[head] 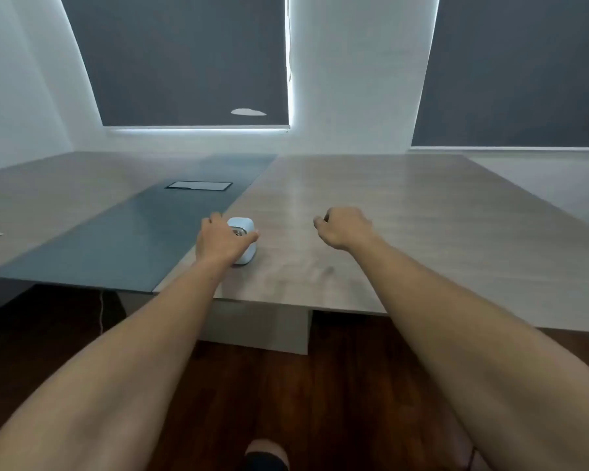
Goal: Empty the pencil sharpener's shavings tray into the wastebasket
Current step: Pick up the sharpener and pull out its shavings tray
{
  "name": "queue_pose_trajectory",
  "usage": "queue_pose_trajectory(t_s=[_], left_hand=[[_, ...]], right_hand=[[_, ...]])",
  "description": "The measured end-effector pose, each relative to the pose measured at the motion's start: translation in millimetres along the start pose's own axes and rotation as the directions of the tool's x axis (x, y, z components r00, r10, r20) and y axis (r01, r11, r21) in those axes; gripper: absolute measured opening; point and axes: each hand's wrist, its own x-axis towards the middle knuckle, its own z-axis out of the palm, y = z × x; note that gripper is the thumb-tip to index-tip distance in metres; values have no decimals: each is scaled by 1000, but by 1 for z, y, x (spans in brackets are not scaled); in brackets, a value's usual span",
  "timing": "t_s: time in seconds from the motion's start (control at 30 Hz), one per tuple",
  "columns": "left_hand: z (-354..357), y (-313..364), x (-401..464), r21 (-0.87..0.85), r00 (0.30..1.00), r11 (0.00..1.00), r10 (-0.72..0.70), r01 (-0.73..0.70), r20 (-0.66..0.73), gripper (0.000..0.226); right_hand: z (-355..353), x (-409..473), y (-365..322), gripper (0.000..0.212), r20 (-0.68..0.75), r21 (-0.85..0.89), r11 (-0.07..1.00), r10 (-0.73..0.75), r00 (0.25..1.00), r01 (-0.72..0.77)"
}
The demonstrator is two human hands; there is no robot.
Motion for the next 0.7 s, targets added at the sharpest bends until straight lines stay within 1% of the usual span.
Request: queue_pose_trajectory(t_s=[0.13,0.23,0.33,0.4,0.47,0.5,0.53,0.57,0.6,0.63,0.7], left_hand=[[14,-9,12,-92,995,991,-98,100,17,88],[26,-15,23,-120,991,984,-135,133,-8,80],[31,-18,28,-147,988,979,-152,144,-42,72],[31,-16,30,-213,981,962,-187,174,-47,65],[31,-15,33,-339,970,914,-243,224,-15,58],[30,-13,35,-437,961,861,-276,259,25,57],[30,-10,36,-542,948,784,-306,303,86,58],[29,-7,36,-619,934,705,-324,345,151,57],[29,-3,34,-666,923,644,-319,376,213,51],[29,1,32,-687,917,609,-300,396,262,42],[30,10,26,-684,906,596,-244,421,345,30]], right_hand=[[20,7,-5,49,25,-5,1000,10,1000,-10],[33,16,-6,50,19,-8,1000,-8,1000,8],[41,20,-5,48,2,32,999,-23,1000,23],[45,22,-6,46,-1,98,995,-18,1000,18],[45,23,-9,43,37,267,963,31,999,-40],[44,22,-12,42,90,382,919,71,993,-100],[41,21,-16,41,177,498,847,110,978,-185],[38,20,-19,43,302,585,756,135,944,-295],[34,16,-21,50,427,631,664,132,894,-400],[30,11,-22,58,521,648,599,101,847,-470],[26,4,-19,70,609,671,514,28,792,-534]])
